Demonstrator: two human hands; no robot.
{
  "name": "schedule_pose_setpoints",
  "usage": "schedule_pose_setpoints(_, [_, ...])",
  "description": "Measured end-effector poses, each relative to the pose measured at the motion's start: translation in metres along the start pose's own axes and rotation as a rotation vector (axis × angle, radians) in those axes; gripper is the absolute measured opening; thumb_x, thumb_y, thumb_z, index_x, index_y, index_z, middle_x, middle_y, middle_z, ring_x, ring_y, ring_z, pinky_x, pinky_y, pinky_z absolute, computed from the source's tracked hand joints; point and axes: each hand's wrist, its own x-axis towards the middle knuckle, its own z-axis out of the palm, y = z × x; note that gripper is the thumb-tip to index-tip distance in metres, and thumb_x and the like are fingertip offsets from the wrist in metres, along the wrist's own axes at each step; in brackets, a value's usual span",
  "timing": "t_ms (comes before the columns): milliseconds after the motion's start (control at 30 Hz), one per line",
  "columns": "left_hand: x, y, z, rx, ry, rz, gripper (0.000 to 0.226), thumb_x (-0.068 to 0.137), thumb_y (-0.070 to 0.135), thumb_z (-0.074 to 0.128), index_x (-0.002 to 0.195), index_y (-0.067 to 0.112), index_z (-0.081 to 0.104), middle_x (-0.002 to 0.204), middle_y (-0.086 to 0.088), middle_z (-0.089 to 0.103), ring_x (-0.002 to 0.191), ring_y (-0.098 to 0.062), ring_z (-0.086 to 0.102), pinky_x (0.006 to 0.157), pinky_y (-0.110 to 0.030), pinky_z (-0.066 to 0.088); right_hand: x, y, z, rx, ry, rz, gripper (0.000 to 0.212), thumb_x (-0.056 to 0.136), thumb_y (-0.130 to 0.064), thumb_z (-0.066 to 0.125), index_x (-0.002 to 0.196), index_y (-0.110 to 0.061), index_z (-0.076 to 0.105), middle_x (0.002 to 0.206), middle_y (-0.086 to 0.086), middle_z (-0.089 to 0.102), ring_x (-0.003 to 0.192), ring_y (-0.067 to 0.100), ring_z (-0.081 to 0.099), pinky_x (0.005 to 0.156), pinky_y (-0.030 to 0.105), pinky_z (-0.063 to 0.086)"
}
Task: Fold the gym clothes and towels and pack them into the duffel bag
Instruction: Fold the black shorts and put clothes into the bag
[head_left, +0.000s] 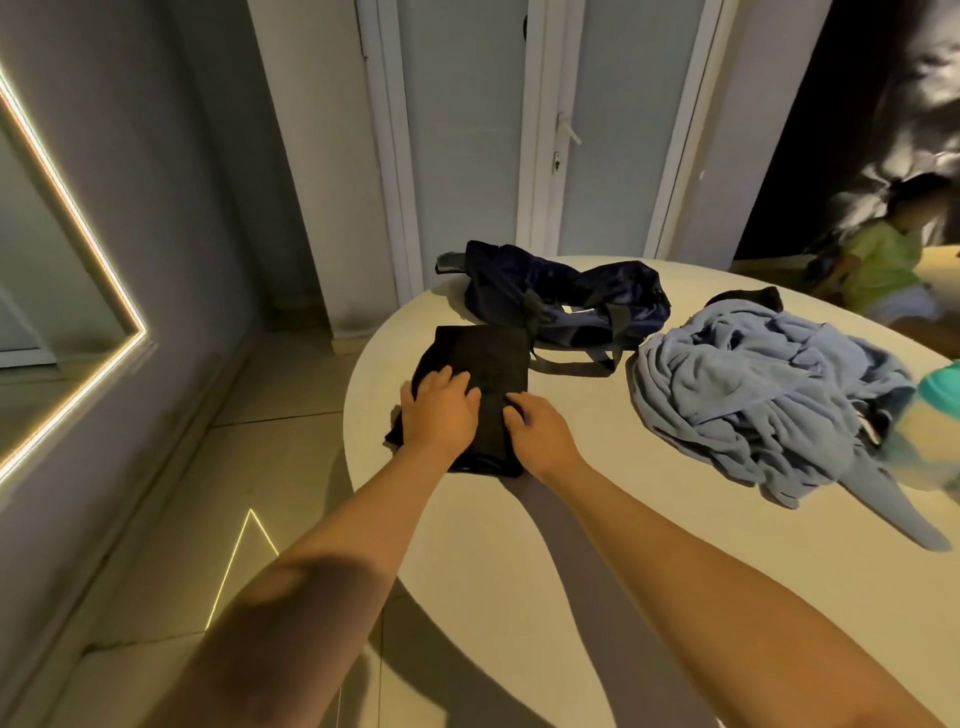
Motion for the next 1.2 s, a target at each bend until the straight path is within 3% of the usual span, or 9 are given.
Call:
schedule_pose_setpoints(167, [-0.041,0.071,0.006,-0.163,0.252,0.255,0.031,0.105,0.031,0.046,0.132,0.029,0.061,0.139,0.005,0.057,0.135,-0.017,0.043,0.122,-0.041,0.017,-0.042,0.045,-0.054,-0.035,0.162,0.03,0.035,0.103,-0.017,0.047,0.136,-0.017,0.059,0.142,0.007,0.052,0.125,0.025,0.053,0.105,0.037,0.044])
schedule_pose_setpoints(467, [-0.081,0.205,0.105,-0.504,-0.14,0.429,0.043,0.094,0.023,0.055,0.136,0.029,0.058,0.141,0.005,0.053,0.126,-0.021,0.05,0.102,-0.046,0.05,-0.115,0.168,-0.17,-0.2,0.418,0.192,0.021,0.09,-0.009,0.056,0.106,-0.009,0.069,0.115,0.017,0.061,0.103,0.033,0.054,0.076,0.037,0.044])
schedule_pose_setpoints(633, [-0.08,0.262,0.121,-0.467,-0.222,0.482,0.048,0.098,0.017,0.058,0.145,0.025,0.052,0.16,-0.002,0.034,0.145,-0.025,0.031,0.117,-0.046,0.033,-0.12,0.196,-0.217,-0.217,0.422,0.219,0.047,0.089,-0.007,0.057,0.136,-0.007,0.054,0.142,0.018,0.045,0.13,0.04,0.041,0.101,0.045,0.04])
schedule_pose_setpoints(733, [-0.075,0.277,0.125,-0.479,-0.208,0.479,0.053,0.097,0.023,0.058,0.148,0.028,0.047,0.155,-0.003,0.043,0.143,-0.028,0.038,0.116,-0.048,0.034,-0.109,0.21,-0.243,-0.17,0.389,0.298,0.069,0.094,-0.014,0.057,0.156,-0.018,0.028,0.162,0.011,0.024,0.147,0.036,0.022,0.118,0.046,0.024])
schedule_pose_setpoints(867, [-0.061,0.281,0.12,-0.385,-0.134,0.232,0.06,0.098,0.032,0.054,0.153,0.033,0.033,0.157,0.002,0.041,0.143,-0.029,0.036,0.117,-0.05,0.027,-0.094,0.208,-0.253,0.158,0.182,0.283,0.067,0.098,-0.009,0.052,0.156,-0.029,0.024,0.13,0.007,0.059,0.101,0.024,0.059,0.09,0.038,0.055])
schedule_pose_setpoints(967, [-0.05,0.289,0.105,-0.527,0.097,0.25,0.047,0.102,0.024,0.05,0.148,0.028,0.043,0.157,-0.002,0.038,0.143,-0.029,0.031,0.115,-0.051,0.032,-0.087,0.196,-0.23,0.278,-0.029,0.209,0.064,0.104,-0.009,0.047,0.158,-0.028,0.021,0.151,0.005,0.044,0.126,0.028,0.05,0.103,0.045,0.047])
schedule_pose_setpoints(1033, [-0.042,0.3,0.1,-0.672,0.067,0.429,0.038,0.107,0.018,0.042,0.143,0.023,0.052,0.153,-0.003,0.044,0.14,-0.026,0.033,0.115,-0.048,0.033,-0.082,0.191,-0.22,0.269,-0.162,0.185,0.048,0.106,-0.014,0.045,0.153,-0.021,0.036,0.142,0.006,0.051,0.113,0.025,0.054,0.091,0.036,0.048])
schedule_pose_setpoints(1100, [-0.035,0.307,0.101,-0.662,-0.125,0.532,0.038,0.11,0.026,0.035,0.145,0.028,0.05,0.155,-0.001,0.042,0.143,-0.022,0.031,0.119,-0.047,0.025,-0.078,0.193,-0.22,0.21,-0.163,0.123,0.025,0.104,-0.013,0.048,0.123,-0.011,0.064,0.118,0.013,0.066,0.095,0.029,0.058,0.08,0.041,0.048])
schedule_pose_setpoints(1200, [-0.021,0.302,0.11,-0.381,-0.253,0.452,0.043,0.11,0.038,0.031,0.151,0.034,0.041,0.163,0.004,0.029,0.15,-0.017,0.019,0.123,-0.039,0.005,-0.075,0.211,-0.233,0.05,0.254,0.084,0.024,0.093,-0.004,0.051,0.1,-0.009,0.074,0.106,0.014,0.068,0.096,0.028,0.059,0.082,0.034,0.045])
